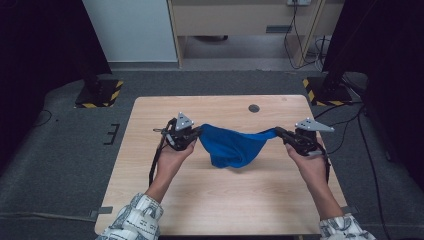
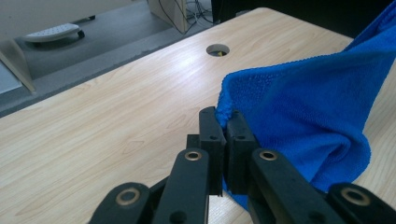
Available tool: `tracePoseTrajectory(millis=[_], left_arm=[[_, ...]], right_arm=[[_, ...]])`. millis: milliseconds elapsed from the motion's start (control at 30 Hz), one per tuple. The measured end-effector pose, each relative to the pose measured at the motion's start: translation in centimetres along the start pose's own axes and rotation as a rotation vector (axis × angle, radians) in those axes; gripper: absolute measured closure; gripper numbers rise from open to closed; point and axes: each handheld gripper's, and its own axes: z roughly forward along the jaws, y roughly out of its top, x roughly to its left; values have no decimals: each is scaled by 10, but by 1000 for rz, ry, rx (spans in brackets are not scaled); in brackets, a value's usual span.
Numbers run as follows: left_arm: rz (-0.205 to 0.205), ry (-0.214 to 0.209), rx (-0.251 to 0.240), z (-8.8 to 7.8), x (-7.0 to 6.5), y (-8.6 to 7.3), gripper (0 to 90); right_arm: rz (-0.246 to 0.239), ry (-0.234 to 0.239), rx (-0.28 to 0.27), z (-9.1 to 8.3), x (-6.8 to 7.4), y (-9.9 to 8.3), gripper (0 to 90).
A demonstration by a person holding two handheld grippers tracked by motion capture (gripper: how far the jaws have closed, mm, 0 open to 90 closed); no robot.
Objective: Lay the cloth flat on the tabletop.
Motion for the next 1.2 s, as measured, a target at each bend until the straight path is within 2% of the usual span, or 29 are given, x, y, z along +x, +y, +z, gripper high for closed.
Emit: tracePoseTrajectory(millis=[300, 533, 767, 933, 1200], left_arm=[[-6, -6, -35, -18, 3, 2, 878], [-10, 0, -62, -27, 4, 3, 877], [-8, -2, -87, -42, 2, 6, 877], [19, 6, -110, -56, -5, 10, 875], [18, -11, -127, -67, -9, 12, 876]], right_arm=[[-11, 4, -65, -12, 12, 12, 886], [-16, 0, -78, -16, 16, 14, 886], [-21, 8, -102, -26, 21, 18, 886], [-44, 19, -120, -40, 31, 21, 886], [-42, 22, -143, -50, 36, 24, 886]])
